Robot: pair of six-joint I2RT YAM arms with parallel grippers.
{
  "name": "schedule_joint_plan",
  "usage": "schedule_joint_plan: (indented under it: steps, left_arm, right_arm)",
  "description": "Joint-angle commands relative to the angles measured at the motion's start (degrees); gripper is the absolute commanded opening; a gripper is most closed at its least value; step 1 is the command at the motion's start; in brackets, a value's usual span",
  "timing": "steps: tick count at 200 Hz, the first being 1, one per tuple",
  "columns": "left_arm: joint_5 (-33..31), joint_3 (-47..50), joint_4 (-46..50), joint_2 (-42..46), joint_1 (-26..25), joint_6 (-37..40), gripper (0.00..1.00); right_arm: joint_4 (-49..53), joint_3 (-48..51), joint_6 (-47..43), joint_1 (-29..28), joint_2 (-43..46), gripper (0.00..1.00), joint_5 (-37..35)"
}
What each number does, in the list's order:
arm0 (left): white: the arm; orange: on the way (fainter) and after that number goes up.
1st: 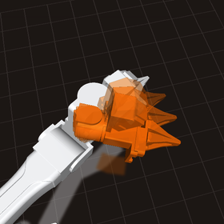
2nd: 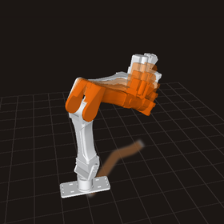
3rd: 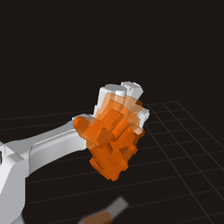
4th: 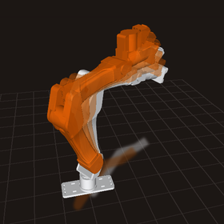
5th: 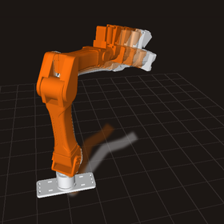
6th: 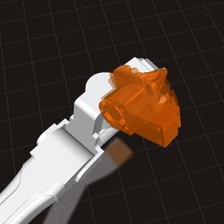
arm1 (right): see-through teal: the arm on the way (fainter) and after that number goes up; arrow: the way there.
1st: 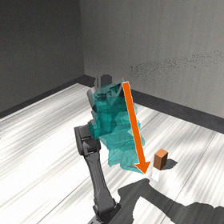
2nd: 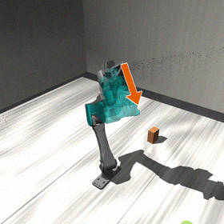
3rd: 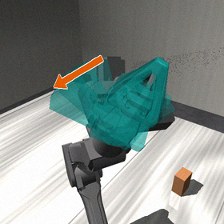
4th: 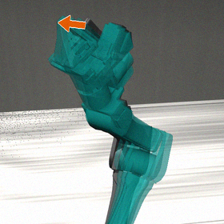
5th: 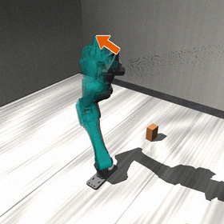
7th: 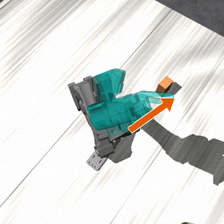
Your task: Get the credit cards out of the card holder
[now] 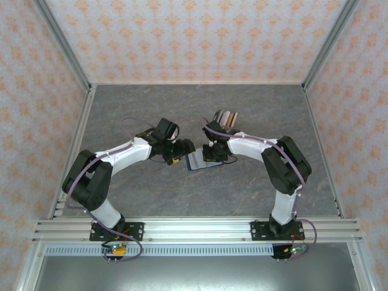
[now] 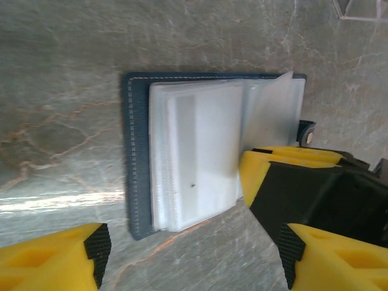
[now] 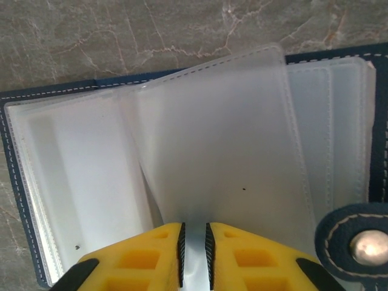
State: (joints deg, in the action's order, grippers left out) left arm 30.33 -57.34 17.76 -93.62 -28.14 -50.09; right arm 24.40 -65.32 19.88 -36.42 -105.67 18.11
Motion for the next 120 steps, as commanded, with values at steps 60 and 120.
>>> schedule_joint_plan:
  steps: [60,120]
  left_arm:
    - [-0.57,-3.30,-1.43,-4.20,-1.15,-1.53,0.59]
    - [-1.42,-2.69,-2.69,-5.19,-1.13,-3.34,0.58]
  right_arm:
    - [-1.17,3.00,-1.00,0.21,6.89,0.28,-0.88]
    - [0.63,1.29,-2.96,-0.48,3.75,0.49,3.91]
